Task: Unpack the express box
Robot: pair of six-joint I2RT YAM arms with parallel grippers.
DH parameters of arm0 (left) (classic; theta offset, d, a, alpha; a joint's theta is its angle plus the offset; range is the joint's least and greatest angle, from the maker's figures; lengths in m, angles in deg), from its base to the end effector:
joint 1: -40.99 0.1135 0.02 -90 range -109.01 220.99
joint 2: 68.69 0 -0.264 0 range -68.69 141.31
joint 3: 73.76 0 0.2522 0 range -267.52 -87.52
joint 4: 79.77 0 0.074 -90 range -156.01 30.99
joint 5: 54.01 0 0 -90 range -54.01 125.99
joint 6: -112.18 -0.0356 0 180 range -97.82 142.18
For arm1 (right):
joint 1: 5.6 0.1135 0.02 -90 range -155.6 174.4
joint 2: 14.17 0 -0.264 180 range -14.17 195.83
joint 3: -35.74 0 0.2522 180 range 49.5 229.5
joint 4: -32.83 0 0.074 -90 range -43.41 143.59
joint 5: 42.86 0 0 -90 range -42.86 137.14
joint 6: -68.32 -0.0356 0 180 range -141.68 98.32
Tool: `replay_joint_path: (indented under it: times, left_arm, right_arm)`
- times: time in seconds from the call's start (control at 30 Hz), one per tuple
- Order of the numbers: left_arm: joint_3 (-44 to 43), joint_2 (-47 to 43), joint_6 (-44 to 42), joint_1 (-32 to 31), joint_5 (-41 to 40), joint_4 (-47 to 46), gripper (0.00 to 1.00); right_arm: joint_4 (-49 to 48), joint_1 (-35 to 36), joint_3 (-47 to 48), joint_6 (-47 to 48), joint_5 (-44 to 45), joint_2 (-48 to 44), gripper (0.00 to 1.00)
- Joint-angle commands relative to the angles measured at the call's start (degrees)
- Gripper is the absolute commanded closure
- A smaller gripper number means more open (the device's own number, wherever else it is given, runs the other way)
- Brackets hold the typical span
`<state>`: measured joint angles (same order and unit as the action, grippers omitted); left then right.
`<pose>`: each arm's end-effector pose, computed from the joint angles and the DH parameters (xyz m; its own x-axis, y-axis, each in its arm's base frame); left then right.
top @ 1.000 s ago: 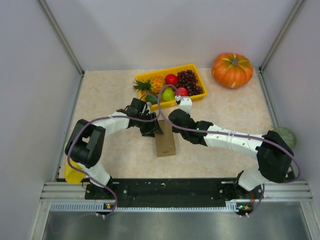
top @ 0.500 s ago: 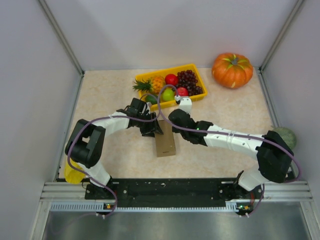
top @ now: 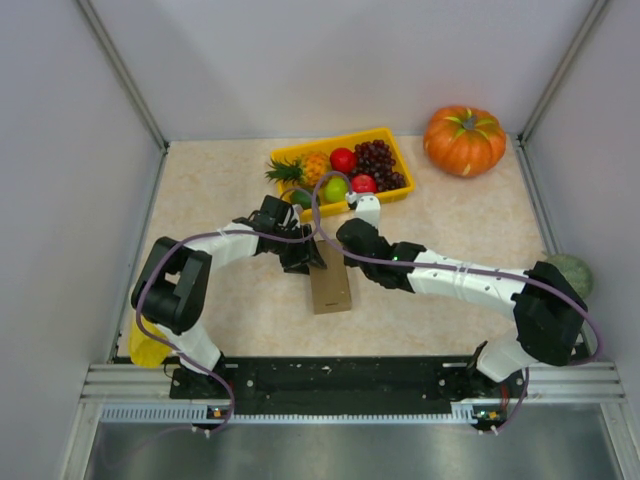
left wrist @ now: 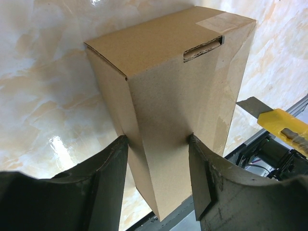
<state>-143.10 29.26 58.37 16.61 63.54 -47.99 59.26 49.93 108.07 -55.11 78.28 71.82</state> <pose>0.2938 -0.1512 0.1624 -0.9781 -0.1315 -0.1613 -0.0042 0.7875 -0.6163 0.2000 0.2588 0.2500 -0.5696 0.0035 -0.8219 -0.2012 0.9690 0.1435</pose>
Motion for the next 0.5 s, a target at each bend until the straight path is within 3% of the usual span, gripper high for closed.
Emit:
replay_joint_path:
  times: [0.0,0.47]
  left_arm:
    - [1.25,3.83,0.55,0.30,-6.54,4.39,0.76]
    - [-0.06,5.67,1.08,0.39,-6.98,5.53,0.79]
  right_arm:
    - [0.34,0.90,-0.73,0.73,-2.13,-0.74,1.00]
    - [2.01,1.07,-2.31,-0.23,-3.27,-2.68,1.00]
